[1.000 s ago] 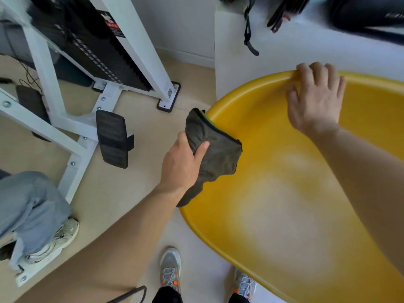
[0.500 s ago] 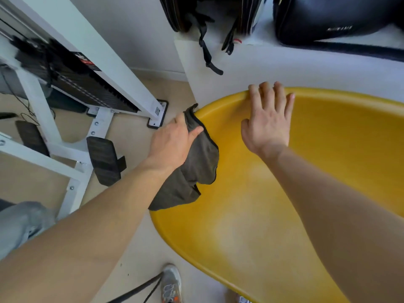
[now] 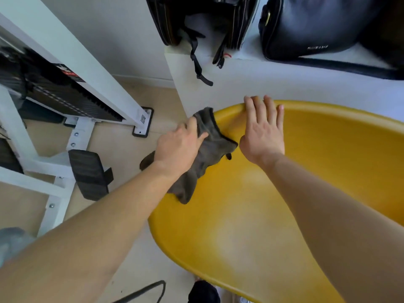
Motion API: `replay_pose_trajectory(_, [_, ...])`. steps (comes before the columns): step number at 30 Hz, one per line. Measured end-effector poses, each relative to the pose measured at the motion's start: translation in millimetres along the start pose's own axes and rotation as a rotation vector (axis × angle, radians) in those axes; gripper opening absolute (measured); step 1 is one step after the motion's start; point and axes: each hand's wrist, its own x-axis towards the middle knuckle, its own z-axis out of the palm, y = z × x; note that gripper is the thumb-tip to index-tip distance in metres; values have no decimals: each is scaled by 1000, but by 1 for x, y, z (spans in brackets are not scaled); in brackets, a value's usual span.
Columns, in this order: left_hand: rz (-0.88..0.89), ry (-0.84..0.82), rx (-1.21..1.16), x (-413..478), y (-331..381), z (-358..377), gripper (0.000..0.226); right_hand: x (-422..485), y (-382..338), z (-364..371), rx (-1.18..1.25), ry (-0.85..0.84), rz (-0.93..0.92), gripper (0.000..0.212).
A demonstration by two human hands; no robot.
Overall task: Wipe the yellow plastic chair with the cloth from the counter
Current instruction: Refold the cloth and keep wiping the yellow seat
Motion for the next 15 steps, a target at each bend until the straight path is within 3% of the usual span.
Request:
replay_pose_trajectory(7, [-232,-169,-176,-53,-14,-9,62,3,-10,-11,-21,-20,31,85])
replay_pose_trajectory(9, [-224,-154,-166,-39,-9,-9,55,6,12,-18,-107,17,-14,81])
replay_pose_trajectory(13, [-158,-103,-168,-12,2,-13,48,-2,99,-30,-174,84,207,79])
replay_pose_trajectory(15, [-130,-87,-125,4,11,-13,48,-5,116,-27,-204,67,201,74])
